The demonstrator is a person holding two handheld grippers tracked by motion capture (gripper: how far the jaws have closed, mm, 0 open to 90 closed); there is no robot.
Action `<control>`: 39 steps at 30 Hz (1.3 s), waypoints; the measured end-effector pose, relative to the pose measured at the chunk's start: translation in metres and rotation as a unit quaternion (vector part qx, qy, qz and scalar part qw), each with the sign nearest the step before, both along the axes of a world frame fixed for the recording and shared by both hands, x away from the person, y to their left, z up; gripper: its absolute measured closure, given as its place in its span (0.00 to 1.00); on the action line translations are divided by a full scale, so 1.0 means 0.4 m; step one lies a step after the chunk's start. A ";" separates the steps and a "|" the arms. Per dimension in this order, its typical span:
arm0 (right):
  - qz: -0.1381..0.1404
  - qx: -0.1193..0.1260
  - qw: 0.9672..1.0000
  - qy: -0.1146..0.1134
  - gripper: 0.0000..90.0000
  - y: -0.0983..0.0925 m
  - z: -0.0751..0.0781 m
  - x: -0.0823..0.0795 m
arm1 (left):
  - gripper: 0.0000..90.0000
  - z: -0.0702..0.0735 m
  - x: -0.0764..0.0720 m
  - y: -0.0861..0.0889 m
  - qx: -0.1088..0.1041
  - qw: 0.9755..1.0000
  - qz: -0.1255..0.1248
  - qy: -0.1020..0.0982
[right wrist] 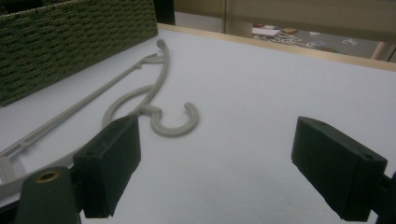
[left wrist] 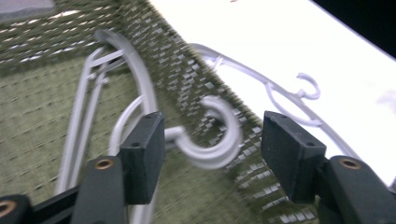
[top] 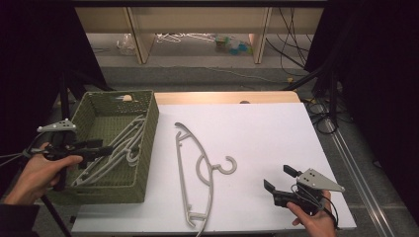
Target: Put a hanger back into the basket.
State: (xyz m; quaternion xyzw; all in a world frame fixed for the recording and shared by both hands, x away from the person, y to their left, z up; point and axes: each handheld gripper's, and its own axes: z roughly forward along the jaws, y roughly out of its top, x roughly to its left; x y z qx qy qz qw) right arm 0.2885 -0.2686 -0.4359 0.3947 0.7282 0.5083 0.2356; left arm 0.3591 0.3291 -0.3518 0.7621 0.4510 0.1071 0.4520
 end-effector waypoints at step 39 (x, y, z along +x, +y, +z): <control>0.006 -0.004 1.000 -0.012 0.19 -0.011 -0.003 0.007 | 0.24 -0.028 -0.116 -0.404 -0.044 0.992 -0.107 -0.057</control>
